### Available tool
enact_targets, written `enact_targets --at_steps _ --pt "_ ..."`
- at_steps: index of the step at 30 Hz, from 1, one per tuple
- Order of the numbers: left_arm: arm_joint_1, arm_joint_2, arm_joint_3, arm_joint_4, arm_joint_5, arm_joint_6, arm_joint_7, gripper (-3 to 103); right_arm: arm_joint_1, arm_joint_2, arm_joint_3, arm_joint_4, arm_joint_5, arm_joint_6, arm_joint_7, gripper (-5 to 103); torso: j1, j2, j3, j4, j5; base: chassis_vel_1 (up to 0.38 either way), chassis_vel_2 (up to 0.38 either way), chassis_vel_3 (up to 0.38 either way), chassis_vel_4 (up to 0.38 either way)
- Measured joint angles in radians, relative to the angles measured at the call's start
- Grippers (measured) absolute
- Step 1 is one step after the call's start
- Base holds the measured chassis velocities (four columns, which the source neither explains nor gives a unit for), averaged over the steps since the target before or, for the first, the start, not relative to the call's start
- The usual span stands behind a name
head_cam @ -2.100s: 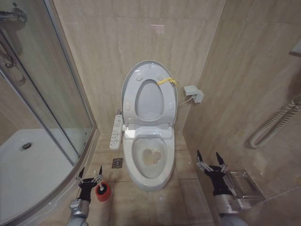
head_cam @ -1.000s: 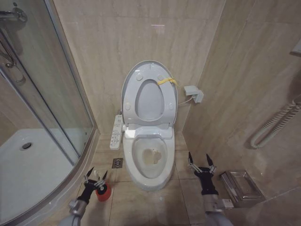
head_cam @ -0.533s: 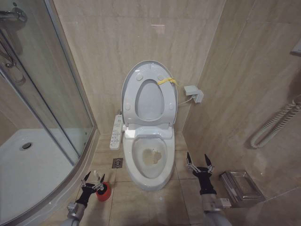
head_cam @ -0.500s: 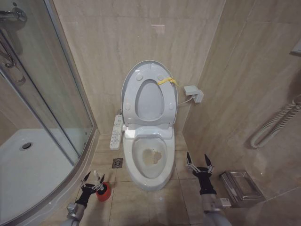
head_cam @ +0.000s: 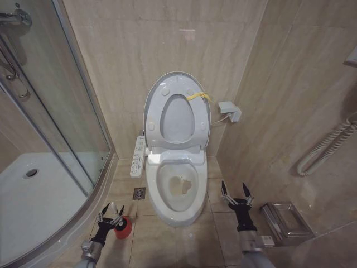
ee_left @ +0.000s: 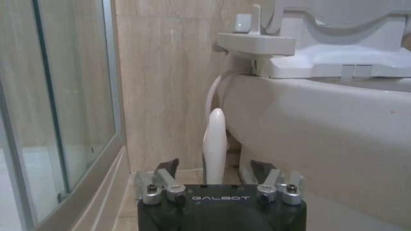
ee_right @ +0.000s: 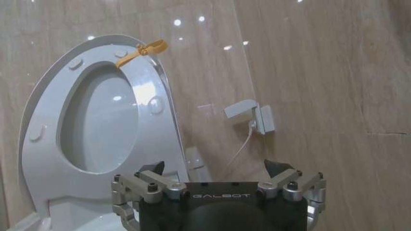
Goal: Open the toilet lid, clean the toilet bowl with a toilet brush, close the toilet lid, and flush.
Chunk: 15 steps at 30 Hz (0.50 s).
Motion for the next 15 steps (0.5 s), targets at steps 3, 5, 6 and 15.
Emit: enact_targets --at_steps 3,5,6,15 --pt "0.001 0.0 -0.003 -0.001 0.0 0.0 0.0 65 0.0 0.0 0.0 -0.005 0.0 0.002 0.0 100 0.0 0.0 0.0 0.0 0.0 0.0 0.0 0.0 0.0" --pt "0.002 0.0 -0.004 -0.002 0.001 0.0 0.0 65 0.0 0.0 0.0 -0.006 0.0 0.003 0.0 100 0.0 0.0 0.0 0.0 0.0 0.0 0.0 0.0 0.0" --pt "0.003 0.0 -0.006 -0.004 0.001 -0.001 -0.001 65 0.001 0.0 0.0 -0.007 0.0 0.005 0.0 100 0.0 0.0 0.0 0.0 0.0 0.0 0.0 0.0 0.0" --pt "0.036 0.005 -0.022 -0.053 0.005 -0.014 -0.002 38 0.002 0.001 -0.001 -0.019 0.0 0.011 -0.002 100 0.0 0.0 0.0 -0.0001 0.0 0.0 0.0 0.0 0.0"
